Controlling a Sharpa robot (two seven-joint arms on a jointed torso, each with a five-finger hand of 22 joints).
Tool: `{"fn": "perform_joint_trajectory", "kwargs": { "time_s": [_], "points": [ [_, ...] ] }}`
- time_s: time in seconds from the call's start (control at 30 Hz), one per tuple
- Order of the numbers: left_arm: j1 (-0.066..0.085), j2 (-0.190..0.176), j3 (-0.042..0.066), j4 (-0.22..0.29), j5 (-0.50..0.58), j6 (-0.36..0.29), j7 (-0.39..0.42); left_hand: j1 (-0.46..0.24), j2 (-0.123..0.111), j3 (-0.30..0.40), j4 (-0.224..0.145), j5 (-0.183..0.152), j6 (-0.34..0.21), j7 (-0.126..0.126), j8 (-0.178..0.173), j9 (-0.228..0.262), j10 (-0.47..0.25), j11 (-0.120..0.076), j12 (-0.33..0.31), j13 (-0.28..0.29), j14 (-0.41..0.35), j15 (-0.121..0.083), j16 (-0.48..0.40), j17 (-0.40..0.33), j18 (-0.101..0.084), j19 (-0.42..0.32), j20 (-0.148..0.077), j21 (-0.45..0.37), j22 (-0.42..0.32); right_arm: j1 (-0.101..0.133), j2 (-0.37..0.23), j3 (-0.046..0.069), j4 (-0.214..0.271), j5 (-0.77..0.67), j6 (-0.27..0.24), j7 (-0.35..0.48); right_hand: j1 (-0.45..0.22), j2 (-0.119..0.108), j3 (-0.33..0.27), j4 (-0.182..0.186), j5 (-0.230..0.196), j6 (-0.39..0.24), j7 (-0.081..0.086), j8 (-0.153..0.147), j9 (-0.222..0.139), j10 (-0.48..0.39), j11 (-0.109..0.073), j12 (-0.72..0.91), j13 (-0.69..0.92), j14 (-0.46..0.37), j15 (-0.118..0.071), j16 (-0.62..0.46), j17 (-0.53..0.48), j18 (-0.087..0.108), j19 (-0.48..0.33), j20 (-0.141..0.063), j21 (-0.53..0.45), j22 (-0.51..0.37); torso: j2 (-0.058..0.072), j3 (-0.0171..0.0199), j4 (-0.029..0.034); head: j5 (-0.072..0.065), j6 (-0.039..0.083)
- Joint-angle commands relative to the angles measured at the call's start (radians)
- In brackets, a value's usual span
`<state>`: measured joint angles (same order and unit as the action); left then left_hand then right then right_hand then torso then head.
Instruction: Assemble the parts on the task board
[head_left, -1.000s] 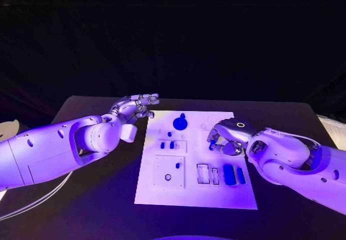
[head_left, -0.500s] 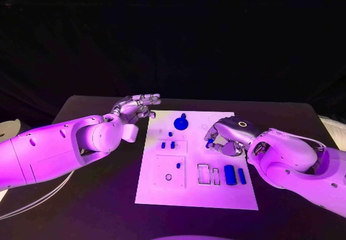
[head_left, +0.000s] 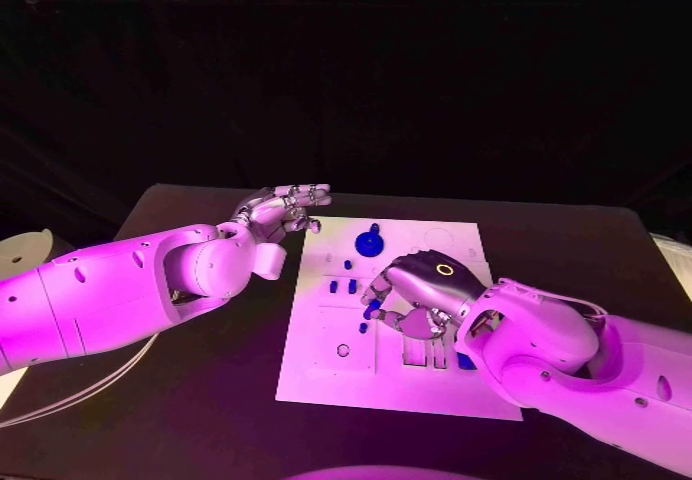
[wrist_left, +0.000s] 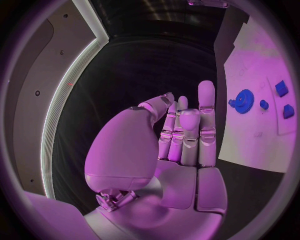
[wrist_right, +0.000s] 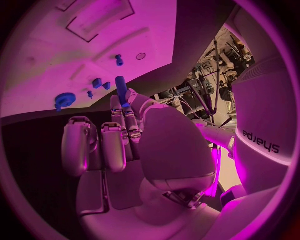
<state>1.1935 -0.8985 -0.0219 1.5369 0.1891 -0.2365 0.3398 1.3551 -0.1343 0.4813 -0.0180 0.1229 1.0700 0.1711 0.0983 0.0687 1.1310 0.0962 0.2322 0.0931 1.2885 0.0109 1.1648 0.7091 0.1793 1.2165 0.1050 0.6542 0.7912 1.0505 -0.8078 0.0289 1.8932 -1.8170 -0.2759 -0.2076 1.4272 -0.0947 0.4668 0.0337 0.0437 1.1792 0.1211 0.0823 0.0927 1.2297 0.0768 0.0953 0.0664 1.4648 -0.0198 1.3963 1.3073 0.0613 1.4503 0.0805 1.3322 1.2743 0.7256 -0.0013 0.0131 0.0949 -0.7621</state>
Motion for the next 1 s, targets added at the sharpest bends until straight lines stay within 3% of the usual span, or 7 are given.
{"fn": "perform_joint_trajectory", "kwargs": {
  "time_s": [0.03,0.17,0.37,0.47,1.0],
  "points": [
    [0.0,0.003,0.0,0.003,-0.005,0.013,0.005,-0.001,0.012,-0.002,-0.003,-0.003,-0.008,0.002,0.006,0.0,-0.009,0.001,0.007,0.001,-0.009,0.001,-0.005,-0.001,0.003,0.001,0.006,-0.004,-0.001,-0.024,0.026,-0.002,-0.015,-0.001,-0.006,0.032,0.019,0.006,0.015,-0.015,0.005,0.006,0.003,0.003,0.002,0.029,-0.021,0.001,0.001,0.063,-0.006,0.005,0.019,0.01,-0.001,-0.005,0.005,0.0,0.001,0.0015,0.0001,0.009,-0.003],
    [0.0,0.004,0.0,0.004,-0.005,0.014,0.005,-0.001,0.012,-0.002,-0.004,-0.003,-0.008,0.002,0.006,0.0,-0.009,0.001,0.008,0.001,-0.009,0.001,-0.005,-0.001,0.003,0.001,0.005,-0.004,-0.001,-0.054,0.064,-0.004,-0.035,0.0,-0.004,0.045,0.019,0.006,0.016,-0.016,0.005,0.005,0.003,0.003,0.001,0.028,-0.021,0.0,0.001,0.063,-0.006,0.005,0.019,0.01,-0.002,-0.006,0.005,0.0,0.001,0.002,-0.0005,0.017,-0.007],
    [0.0,0.006,0.0,0.006,-0.005,0.015,0.005,-0.001,0.012,-0.002,-0.004,-0.003,-0.008,0.002,0.006,0.0,-0.009,0.001,0.008,0.001,-0.009,0.001,-0.005,-0.001,0.003,0.001,0.005,-0.004,-0.001,-0.086,0.095,-0.007,-0.061,0.005,0.006,0.054,0.019,0.005,0.017,-0.017,0.005,0.005,0.004,0.002,0.001,0.028,-0.02,-0.001,0.001,0.062,-0.006,0.005,0.018,0.01,-0.002,-0.006,0.004,-0.001,0.0,0.0009,0.0015,0.017,-0.009],
    [0.0,0.006,0.0,0.006,-0.005,0.015,0.005,-0.001,0.012,-0.002,-0.004,-0.003,-0.008,0.002,0.006,0.0,-0.009,0.001,0.008,0.001,-0.009,0.001,-0.005,-0.001,0.003,0.001,0.005,-0.004,-0.001,-0.097,0.105,-0.01,-0.079,0.006,0.012,0.057,0.019,0.005,0.017,-0.017,0.005,0.005,0.004,0.002,0.001,0.028,-0.02,-0.001,0.001,0.062,-0.006,0.005,0.018,0.01,-0.002,-0.006,0.004,-0.001,0.001,0.0017,-0.0014,0.021,-0.012],
    [0.001,0.006,0.0,0.006,-0.005,0.016,0.004,-0.001,0.012,-0.002,-0.005,-0.003,-0.008,0.002,0.006,0.0,-0.01,0.001,0.009,0.001,-0.009,0.001,-0.005,-0.002,0.003,0.001,0.005,-0.004,-0.001,-0.112,0.125,-0.014,-0.119,-0.012,0.036,0.043,0.02,0.005,0.018,-0.019,0.005,0.004,0.005,0.001,0.001,0.027,-0.02,-0.003,0.001,0.063,-0.005,0.005,0.019,0.01,-0.002,-0.006,0.004,-0.001,0.0,0.0016,-0.0004,0.022,-0.017]
  ]
}}
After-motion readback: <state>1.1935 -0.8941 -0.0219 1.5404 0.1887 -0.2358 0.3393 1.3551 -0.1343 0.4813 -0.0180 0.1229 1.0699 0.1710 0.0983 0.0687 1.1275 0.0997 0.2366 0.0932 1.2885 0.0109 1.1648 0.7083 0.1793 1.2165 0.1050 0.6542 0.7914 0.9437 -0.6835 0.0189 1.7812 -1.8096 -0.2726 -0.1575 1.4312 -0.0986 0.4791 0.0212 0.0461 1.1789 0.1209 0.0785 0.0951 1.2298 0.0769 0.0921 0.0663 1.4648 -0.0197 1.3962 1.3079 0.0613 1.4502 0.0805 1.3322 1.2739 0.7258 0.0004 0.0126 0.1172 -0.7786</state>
